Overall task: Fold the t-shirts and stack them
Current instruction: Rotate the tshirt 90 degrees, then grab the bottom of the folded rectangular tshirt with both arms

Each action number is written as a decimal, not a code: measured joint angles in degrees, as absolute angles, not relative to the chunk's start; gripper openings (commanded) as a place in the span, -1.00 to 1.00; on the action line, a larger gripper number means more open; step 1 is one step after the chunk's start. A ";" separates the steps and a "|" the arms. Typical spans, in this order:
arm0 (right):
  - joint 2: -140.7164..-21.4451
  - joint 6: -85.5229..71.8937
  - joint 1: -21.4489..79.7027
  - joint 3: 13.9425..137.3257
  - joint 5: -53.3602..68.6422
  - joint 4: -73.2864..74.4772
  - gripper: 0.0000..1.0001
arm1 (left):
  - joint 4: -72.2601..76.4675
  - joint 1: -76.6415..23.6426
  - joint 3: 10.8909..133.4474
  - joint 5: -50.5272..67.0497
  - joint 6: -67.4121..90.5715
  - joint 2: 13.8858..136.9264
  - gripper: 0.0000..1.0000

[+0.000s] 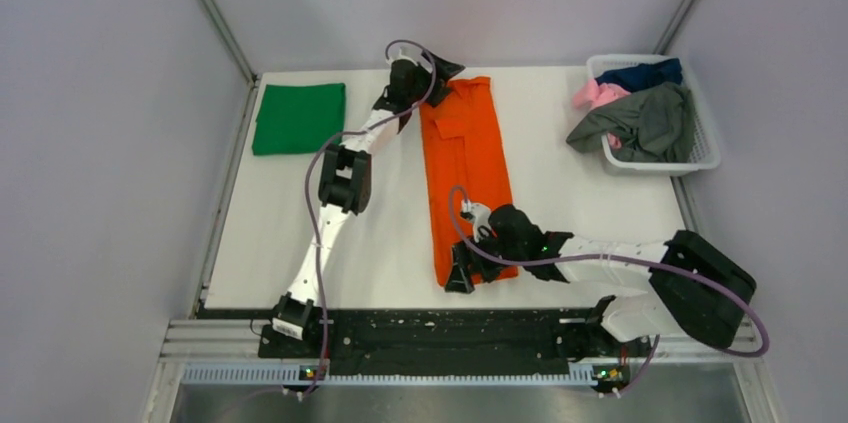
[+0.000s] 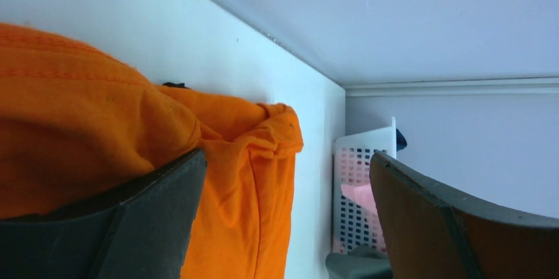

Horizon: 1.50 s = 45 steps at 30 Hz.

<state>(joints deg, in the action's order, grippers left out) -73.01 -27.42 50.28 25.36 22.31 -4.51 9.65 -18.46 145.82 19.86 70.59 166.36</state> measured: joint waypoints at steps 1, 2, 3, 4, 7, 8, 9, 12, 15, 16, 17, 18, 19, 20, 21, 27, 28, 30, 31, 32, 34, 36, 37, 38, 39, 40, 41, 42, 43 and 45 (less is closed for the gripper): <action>-74.72 -27.68 51.27 26.28 22.46 -5.67 0.97 | 9.89 -18.50 145.82 19.20 70.46 166.36 0.97; -76.40 -27.70 52.23 27.35 22.59 -6.52 0.98 | 9.96 -18.59 145.84 18.39 70.22 166.36 0.98; -77.84 -27.70 53.06 28.38 22.65 -7.01 0.97 | 10.02 -18.65 145.88 17.85 69.89 166.36 0.98; -78.81 -27.70 53.63 29.17 22.74 -7.33 0.98 | 10.07 -18.68 145.93 17.47 69.54 166.36 0.98; -80.71 -27.66 54.54 31.75 22.85 -7.18 0.97 | 10.15 -18.70 145.93 17.54 67.92 166.34 0.98; -80.75 -27.66 54.61 32.47 22.74 -7.03 0.97 | 10.11 -18.70 145.93 18.04 67.18 166.21 0.97; -80.75 -27.62 54.63 33.23 22.39 -6.74 0.97 | 9.93 -18.70 145.51 18.61 66.13 165.82 0.98; -79.33 -27.51 54.65 35.09 20.10 -4.91 0.97 | 8.49 -18.70 141.21 20.40 63.40 161.95 0.98; -73.14 -27.46 54.65 35.03 17.08 -1.74 0.97 | 6.28 -18.70 135.17 22.83 60.53 154.93 0.98; -70.26 -27.53 54.70 34.96 15.66 -0.75 0.97 | 5.32 -18.76 133.01 23.75 59.48 151.85 0.97; -67.46 -27.57 54.72 34.89 14.24 0.23 0.97 | 4.60 -18.90 130.58 24.60 58.33 148.38 0.98; -64.07 -27.83 54.76 34.85 12.03 1.43 0.97 | 3.60 -19.00 127.68 25.41 57.04 144.09 0.97; -60.16 -28.45 54.76 34.70 9.04 2.85 0.97 | 2.50 -19.14 123.83 26.26 55.37 138.54 0.98; -57.47 -28.99 54.74 34.48 6.92 3.97 0.97 | 1.69 -19.33 121.32 26.46 54.35 134.63 0.97; -54.96 -29.74 54.74 34.35 4.38 5.74 0.98 | 0.64 -19.66 117.62 26.55 52.80 129.40 0.98; -46.48 -34.89 54.08 32.51 -9.98 19.90 0.97 | -4.23 -26.50 86.37 16.45 45.23 92.44 0.98; -45.89 -35.68 53.91 31.77 -11.33 21.50 0.97 | -4.10 -28.58 79.22 14.17 45.06 86.19 0.98; -44.99 -37.58 53.47 29.85 -13.89 24.45 0.94 | -3.07 -32.47 65.45 10.70 45.76 77.19 0.98; -44.97 -38.70 53.30 29.02 -14.79 25.96 0.90 | -3.09 -33.69 60.31 9.74 46.37 74.63 0.97; -45.10 -39.48 53.17 28.42 -15.27 26.76 0.83 | -3.25 -35.11 54.06 8.47 47.27 72.51 0.97; -45.84 -41.36 53.04 27.35 -15.84 28.05 0.70 | -5.39 -37.65 45.43 6.74 49.25 71.96 0.94; -47.20 -43.00 52.99 26.61 -15.68 27.90 0.54 | -9.41 -40.71 38.96 5.74 51.37 72.77 0.93; -48.14 -43.79 52.99 26.22 -15.35 27.42 0.47 | -11.27 -42.94 36.62 5.48 52.34 72.71 0.91; -49.23 -44.34 52.95 25.69 -14.74 26.61 0.38 | -12.56 -44.84 35.51 5.26 52.88 72.51 0.87; -50.33 -44.82 52.95 25.17 -14.09 25.69 0.34 | -13.87 -47.31 34.94 4.60 53.84 72.31 0.82; -51.51 -45.25 52.88 24.71 -13.32 24.73 0.31 | -14.48 -49.36 34.81 3.92 54.52 71.99 0.76; -52.47 -45.67 52.84 24.34 -12.73 23.88 0.28 | -14.61 -50.74 34.81 3.36 55.18 71.55 0.70; -53.60 -46.13 52.80 23.92 -12.16 22.76 0.26 | -14.63 -51.96 34.81 2.66 55.90 70.85 0.65; -54.68 -46.37 52.80 23.59 -11.79 21.78 0.24 | -14.57 -52.40 34.81 2.09 56.45 70.54 0.57; -56.55 -46.83 52.75 23.11 -11.14 19.92 0.22 | -13.85 -52.77 34.48 0.95 57.69 70.37 0.40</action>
<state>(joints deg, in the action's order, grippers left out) -56.55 -46.83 52.75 23.11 -11.14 19.92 -13.85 -52.77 34.48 0.95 57.69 70.37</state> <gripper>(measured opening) 0.627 0.802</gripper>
